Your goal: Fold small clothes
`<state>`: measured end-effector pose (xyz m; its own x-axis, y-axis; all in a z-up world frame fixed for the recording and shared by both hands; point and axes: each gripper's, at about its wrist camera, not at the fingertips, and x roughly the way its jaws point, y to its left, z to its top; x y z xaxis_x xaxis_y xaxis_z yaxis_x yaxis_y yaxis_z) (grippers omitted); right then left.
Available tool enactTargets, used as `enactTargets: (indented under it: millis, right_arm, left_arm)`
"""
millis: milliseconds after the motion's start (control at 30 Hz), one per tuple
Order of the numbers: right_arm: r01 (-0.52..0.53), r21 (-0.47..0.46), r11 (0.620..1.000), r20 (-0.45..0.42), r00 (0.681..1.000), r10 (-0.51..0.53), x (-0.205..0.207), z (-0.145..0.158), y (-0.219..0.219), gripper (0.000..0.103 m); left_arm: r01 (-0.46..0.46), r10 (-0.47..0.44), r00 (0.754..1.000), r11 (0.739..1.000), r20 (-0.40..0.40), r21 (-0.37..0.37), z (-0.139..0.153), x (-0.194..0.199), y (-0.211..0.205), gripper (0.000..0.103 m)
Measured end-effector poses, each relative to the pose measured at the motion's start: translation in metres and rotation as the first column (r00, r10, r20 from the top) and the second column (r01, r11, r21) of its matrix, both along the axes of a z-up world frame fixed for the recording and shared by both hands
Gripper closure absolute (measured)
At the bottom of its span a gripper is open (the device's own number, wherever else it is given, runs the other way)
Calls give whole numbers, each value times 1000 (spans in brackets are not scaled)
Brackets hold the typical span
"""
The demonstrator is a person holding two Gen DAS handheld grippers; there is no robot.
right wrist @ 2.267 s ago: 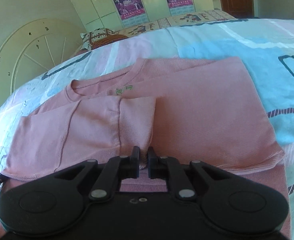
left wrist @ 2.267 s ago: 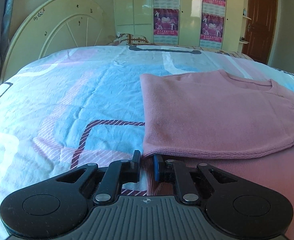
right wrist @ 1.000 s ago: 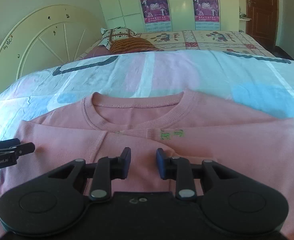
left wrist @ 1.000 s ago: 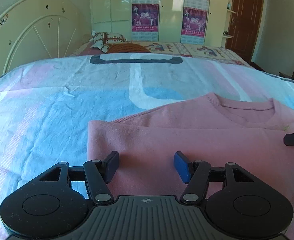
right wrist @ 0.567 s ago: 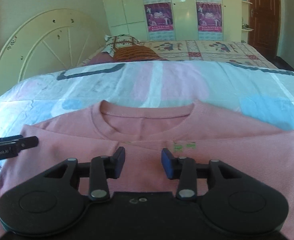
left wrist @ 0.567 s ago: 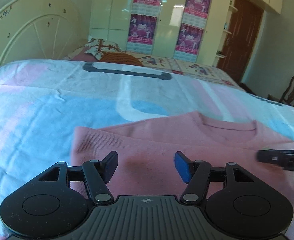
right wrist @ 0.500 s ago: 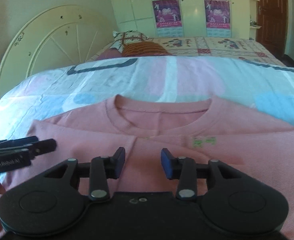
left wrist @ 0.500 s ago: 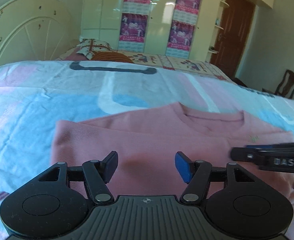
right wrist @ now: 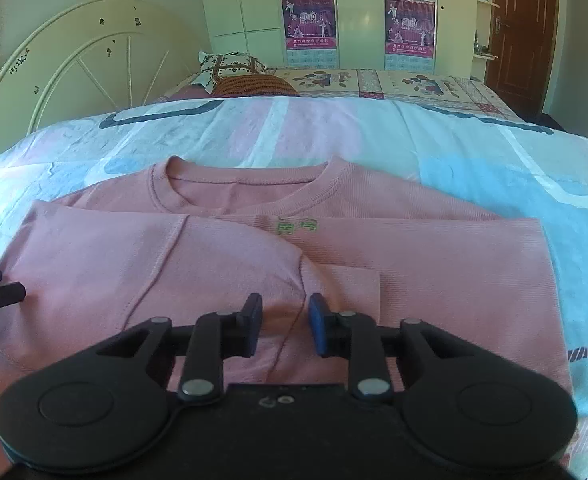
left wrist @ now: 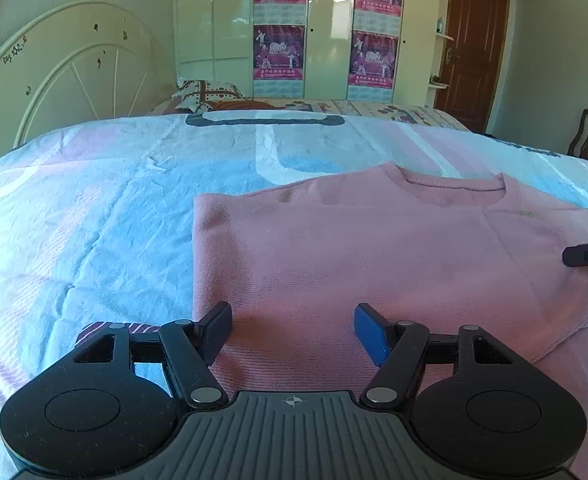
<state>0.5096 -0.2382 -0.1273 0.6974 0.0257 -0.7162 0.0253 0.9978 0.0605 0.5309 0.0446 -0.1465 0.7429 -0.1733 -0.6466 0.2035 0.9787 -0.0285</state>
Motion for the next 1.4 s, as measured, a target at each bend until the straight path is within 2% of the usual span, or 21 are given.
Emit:
enactTargets:
  millis: [100, 167, 300, 400, 533, 633, 867, 967, 1100, 1233, 1300, 1333, 1367, 1400]
  right_arm:
    - [-3, -20, 1000, 9, 1000, 3, -16, 1, 10, 72]
    - [18, -25, 1000, -24, 1000, -19, -23, -7, 10, 72]
    - [53, -8, 999, -8, 999, -53, -38, -6, 9, 72]
    - [32, -3, 999, 32, 999, -32, -46, 4, 17, 71]
    - [55, -48, 997, -34, 998, -57, -40, -7, 19, 71]
    - [66, -32, 997, -36, 997, -67, -43, -7, 15, 71]
    - [72, -58, 996, -37, 997, -74, -43, -8, 14, 73]
    - [84, -41, 996, -40, 995, -86, -43, -5, 9, 70]
    - [66, -69, 995, -49, 996, -70, -39, -4, 15, 69]
    - [62, -61, 996, 54, 997, -58, -36, 14, 12, 70]
    - [105, -45, 993, 83, 991, -101, -16, 17, 1, 71]
    - [124, -53, 991, 77, 990, -120, -5, 15, -4, 72]
    - [138, -62, 988, 57, 989, -135, 4, 10, -7, 72]
    - [147, -69, 987, 7, 989, -147, 14, -1, -12, 71]
  left_arm:
    - [-5, 5, 1000, 1000, -14, -4, 0, -14, -4, 36]
    - [-13, 14, 999, 1000, -36, 9, -12, -20, -6, 36]
    - [-12, 12, 1000, 1000, -11, 24, -8, -38, -7, 36]
    - [-5, 5, 1000, 1000, -14, 29, -10, -43, -6, 36]
    - [-3, 3, 1000, 999, -14, 33, -12, -44, -4, 35]
    - [-6, 7, 1000, 1000, -16, 29, -12, -46, -2, 35]
    - [-14, 14, 1000, 1000, -10, 25, -13, -49, -1, 35]
    - [-7, 8, 1000, 1000, -8, 28, -13, -50, 0, 35]
    - [-12, 12, 1000, 999, -4, 47, -8, -50, -1, 35]
    - [-20, 19, 999, 999, 47, 31, 10, -25, 5, 35]
    - [-20, 18, 998, 999, 62, 32, 13, 0, 5, 35]
    - [-18, 17, 999, 999, 36, 37, 9, 15, 3, 35]
    - [-11, 12, 1000, 999, -23, 31, 2, 31, 0, 35]
    - [-5, 7, 997, 1000, -79, 25, -8, 47, -2, 24]
